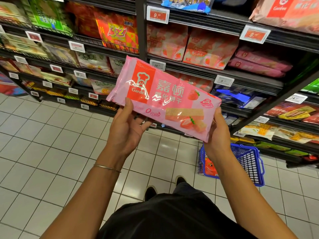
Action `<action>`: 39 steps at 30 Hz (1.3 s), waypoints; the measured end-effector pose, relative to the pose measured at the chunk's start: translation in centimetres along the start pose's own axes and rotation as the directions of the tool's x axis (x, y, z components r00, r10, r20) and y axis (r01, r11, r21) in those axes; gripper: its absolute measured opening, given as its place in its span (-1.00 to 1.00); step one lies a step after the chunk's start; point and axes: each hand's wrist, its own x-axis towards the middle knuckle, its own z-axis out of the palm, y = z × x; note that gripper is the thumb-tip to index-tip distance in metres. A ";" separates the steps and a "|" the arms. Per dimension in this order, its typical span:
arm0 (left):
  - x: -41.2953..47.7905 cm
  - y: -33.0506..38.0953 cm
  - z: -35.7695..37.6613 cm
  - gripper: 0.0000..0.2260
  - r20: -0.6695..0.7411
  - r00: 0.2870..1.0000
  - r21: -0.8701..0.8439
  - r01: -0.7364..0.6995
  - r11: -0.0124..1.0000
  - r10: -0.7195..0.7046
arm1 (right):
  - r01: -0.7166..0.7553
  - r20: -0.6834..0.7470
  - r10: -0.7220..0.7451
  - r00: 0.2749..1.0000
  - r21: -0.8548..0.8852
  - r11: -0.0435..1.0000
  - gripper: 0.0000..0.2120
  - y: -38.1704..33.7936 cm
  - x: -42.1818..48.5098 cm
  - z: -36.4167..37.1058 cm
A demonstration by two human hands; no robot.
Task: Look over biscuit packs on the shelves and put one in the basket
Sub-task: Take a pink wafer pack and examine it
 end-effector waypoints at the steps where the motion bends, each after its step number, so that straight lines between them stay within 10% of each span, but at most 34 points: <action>1: -0.1 0.1 0.1 -0.51 0.007 1.000 0.019 -0.003 1.000 0.003 | -0.010 0.011 0.010 1.000 0.020 1.000 -0.58 0.0 -0.1 0.0; 9: -1.0 1.8 1.0 -0.06 0.150 0.987 0.306 -0.100 0.947 0.056 | -0.248 0.096 0.235 0.967 0.161 0.955 -0.51 0.1 0.2 -1.1; 20: 0.0 1.1 0.0 -0.47 -0.037 0.998 0.356 -0.040 0.934 0.057 | -0.347 0.222 0.316 0.922 0.119 0.930 -0.50 -0.5 0.6 -1.9; 39: 0.0 0.6 -2.9 -0.43 -0.053 0.975 0.167 0.220 0.961 -0.214 | -0.175 0.084 0.175 0.981 -0.013 0.985 -0.57 -1.9 -0.3 -2.3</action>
